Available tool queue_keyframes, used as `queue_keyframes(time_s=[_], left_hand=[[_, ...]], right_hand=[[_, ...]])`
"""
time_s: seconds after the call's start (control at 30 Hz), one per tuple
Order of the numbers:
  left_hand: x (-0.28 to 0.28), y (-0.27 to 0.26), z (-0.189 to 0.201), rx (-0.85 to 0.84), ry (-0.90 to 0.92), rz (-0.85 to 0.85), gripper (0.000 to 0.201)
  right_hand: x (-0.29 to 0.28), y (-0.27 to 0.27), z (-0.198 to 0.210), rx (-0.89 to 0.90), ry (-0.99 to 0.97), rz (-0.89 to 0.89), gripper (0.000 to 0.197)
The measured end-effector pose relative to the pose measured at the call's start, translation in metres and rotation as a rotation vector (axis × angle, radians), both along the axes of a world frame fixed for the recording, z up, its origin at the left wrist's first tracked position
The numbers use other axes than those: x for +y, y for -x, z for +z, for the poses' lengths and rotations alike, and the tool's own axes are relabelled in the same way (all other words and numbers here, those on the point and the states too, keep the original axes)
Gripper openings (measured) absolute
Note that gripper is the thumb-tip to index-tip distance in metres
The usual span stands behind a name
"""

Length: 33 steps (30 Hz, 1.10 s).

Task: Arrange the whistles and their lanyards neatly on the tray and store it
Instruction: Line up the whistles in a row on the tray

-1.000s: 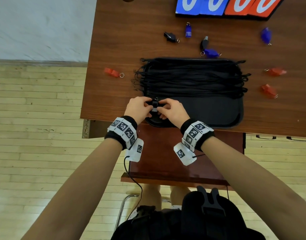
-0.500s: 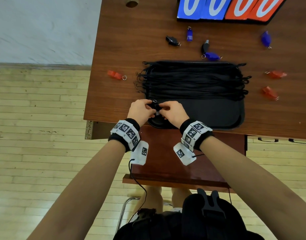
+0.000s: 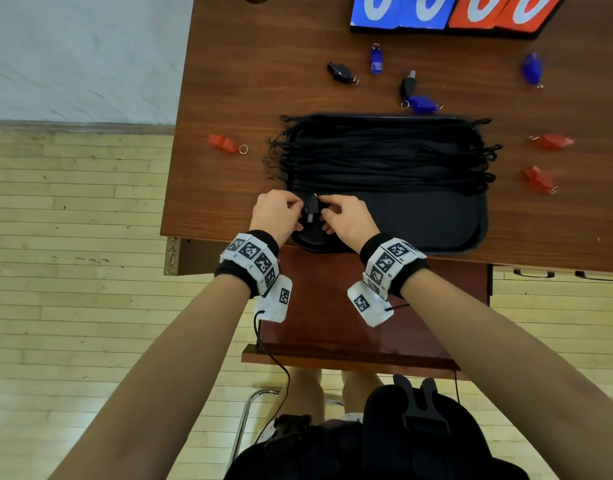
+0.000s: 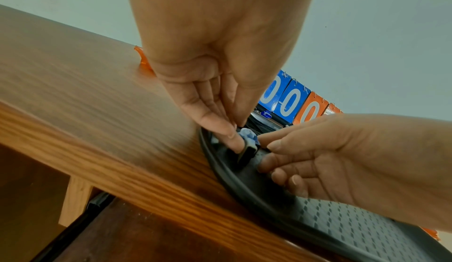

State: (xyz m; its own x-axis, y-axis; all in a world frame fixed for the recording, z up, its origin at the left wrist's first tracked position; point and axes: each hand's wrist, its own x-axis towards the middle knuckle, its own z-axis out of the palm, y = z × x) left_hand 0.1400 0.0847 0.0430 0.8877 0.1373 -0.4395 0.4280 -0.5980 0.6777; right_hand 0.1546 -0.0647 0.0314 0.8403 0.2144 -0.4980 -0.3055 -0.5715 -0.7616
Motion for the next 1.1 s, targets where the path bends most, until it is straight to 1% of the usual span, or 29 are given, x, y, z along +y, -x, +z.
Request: queue_keyframes(time_s=[0.17,0.33,0.73,0.87,0.93,1.0,1.1], left_hand=[[0.000,-0.001,0.000,0.014,-0.002,-0.049,0.012],[0.000,-0.002,-0.003,0.024,-0.011,-0.028,0.020],[0.001,-0.003,-0.001,0.045,0.002,-0.037,0.020],[0.001,-0.002,0.006,0.042,-0.016,-0.059,0.020],[0.004,-0.005,0.011,0.031,-0.056,-0.072,0.021],[0.007,-0.013,0.019,-0.003,-0.099,-0.080,0.022],[0.007,-0.038,0.034,-0.061,-0.119,-0.089,0.022]], right_hand=[[-0.001,-0.001,-0.001,0.012,0.003,0.027,0.036],[0.001,0.000,0.001,0.014,0.000,0.051,0.036],[0.002,0.003,0.003,0.033,-0.033,0.029,0.035],[0.002,0.003,0.009,0.035,-0.019,0.003,0.037],[0.000,0.000,0.014,0.033,-0.013,-0.017,0.038],[-0.004,-0.006,0.022,0.024,-0.005,-0.022,0.038],[-0.010,-0.025,0.039,-0.021,0.002,-0.031,0.035]])
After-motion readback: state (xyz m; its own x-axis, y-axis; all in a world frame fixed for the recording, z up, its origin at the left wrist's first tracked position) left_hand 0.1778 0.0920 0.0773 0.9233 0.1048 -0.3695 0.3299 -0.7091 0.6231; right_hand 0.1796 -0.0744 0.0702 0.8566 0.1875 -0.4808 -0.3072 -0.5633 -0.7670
